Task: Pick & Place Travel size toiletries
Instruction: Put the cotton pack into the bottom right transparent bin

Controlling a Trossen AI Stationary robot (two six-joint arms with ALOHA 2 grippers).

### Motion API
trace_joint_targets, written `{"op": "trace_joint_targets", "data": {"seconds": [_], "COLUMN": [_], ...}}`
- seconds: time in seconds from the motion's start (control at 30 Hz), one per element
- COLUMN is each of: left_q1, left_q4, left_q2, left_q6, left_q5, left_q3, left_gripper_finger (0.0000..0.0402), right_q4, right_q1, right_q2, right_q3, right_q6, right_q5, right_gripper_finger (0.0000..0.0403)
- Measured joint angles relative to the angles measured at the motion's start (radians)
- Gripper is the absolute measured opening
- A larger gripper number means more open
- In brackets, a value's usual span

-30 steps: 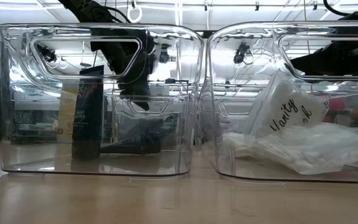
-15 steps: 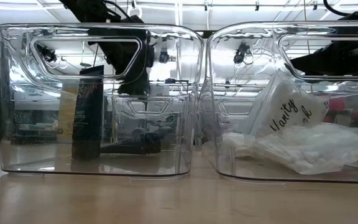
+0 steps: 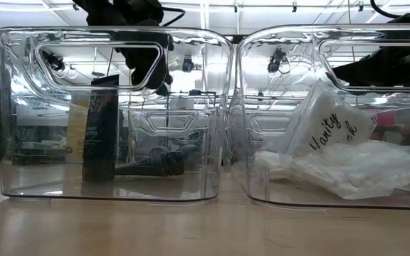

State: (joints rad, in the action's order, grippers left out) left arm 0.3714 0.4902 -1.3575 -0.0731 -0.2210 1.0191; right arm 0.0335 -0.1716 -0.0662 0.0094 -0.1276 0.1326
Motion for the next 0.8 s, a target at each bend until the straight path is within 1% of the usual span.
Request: {"op": "trace_joint_targets", "data": {"seconds": [0.27,0.63,0.8], "left_q1": [-0.115,-0.327,-0.416], "left_q4": [0.0,0.0,0.069], "left_q2": [0.004,0.021,0.034], "left_q6": [0.04,-0.006,0.069], "left_q5": [-0.028,-0.034,-0.034], "left_q3": [0.0,0.0,0.0], "left_gripper_finger": [0.0255,0.0255,0.0255], "right_q4": [0.0,0.0,0.0], "right_q1": [0.0,0.0,0.0], "right_q2": [0.0,0.0,0.0], "right_q3": [0.0,0.0,0.0], "right_q6": [0.0,0.0,0.0], "right_q5": [0.0,0.0,0.0], "right_gripper_finger": [0.0014,0.0014,0.0014]}}
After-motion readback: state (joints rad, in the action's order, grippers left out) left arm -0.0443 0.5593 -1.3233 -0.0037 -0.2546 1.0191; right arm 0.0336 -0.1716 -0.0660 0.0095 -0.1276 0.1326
